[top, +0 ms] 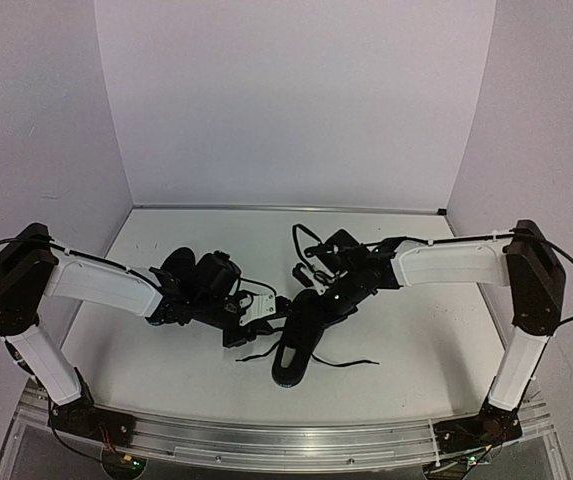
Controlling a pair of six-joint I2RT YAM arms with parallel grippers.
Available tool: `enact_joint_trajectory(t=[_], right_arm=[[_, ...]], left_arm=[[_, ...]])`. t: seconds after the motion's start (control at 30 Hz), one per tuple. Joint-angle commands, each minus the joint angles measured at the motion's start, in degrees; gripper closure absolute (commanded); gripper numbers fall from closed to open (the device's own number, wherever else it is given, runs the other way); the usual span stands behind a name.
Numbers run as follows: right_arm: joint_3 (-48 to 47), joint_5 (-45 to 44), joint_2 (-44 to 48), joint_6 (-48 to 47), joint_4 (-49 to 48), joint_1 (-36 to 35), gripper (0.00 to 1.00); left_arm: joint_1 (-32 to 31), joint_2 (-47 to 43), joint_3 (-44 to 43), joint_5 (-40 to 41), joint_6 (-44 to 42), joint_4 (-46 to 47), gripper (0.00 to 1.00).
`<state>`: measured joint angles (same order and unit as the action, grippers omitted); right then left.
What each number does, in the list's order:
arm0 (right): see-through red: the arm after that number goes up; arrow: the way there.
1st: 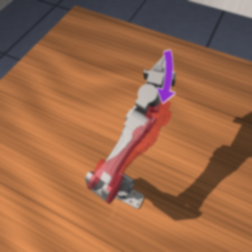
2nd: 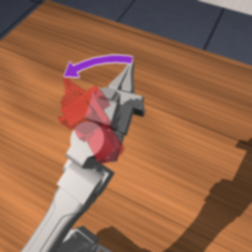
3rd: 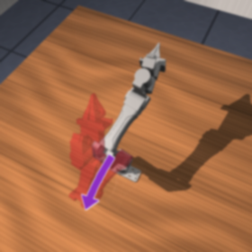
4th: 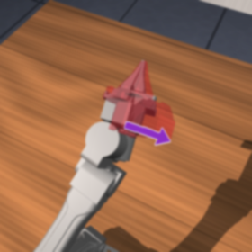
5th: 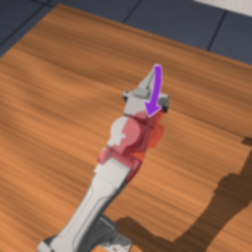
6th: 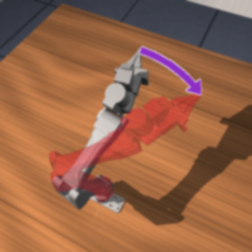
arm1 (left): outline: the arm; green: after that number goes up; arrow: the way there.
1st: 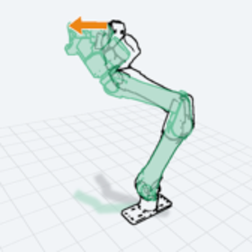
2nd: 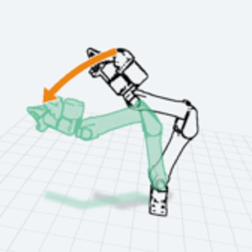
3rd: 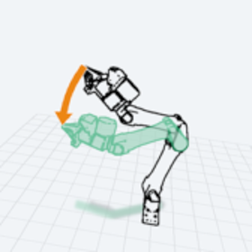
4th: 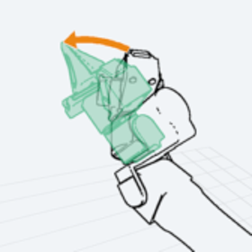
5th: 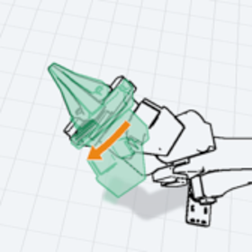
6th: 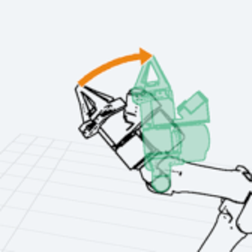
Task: Tie the shoes
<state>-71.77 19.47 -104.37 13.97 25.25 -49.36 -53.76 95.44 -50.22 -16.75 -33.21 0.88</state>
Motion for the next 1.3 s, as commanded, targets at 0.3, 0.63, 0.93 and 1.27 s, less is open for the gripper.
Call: enact_joint_trajectory(t=[0.3, 0.63, 0.93, 1.27], right_arm=[[-2.05, -0.03, 0.71, -0.12, -0.70, 0.37, 1.00], [-1.35, 2.10, 1.28, 0.64, -2.98, 0.35, 1.00], [-0.97, 2.34, 1.52, 1.03, -3.78, 0.32, 1.00], [-0.26, 2.54, 1.37, 1.82, -4.40, 0.34, 1.00]], left_arm=[[-0.12, -0.95, -1.10, 4.37, 0.00, 0.58, 1.00], [-3.58, -7.10, 3.06, 11.34, -2.46, 6.57, 0.86], [-7.47, -9.87, 5.85, 13.40, -6.27, 11.27, 0.74], [-10.43, -1.72, 1.08, 13.86, -11.02, 11.55, 0.82]])
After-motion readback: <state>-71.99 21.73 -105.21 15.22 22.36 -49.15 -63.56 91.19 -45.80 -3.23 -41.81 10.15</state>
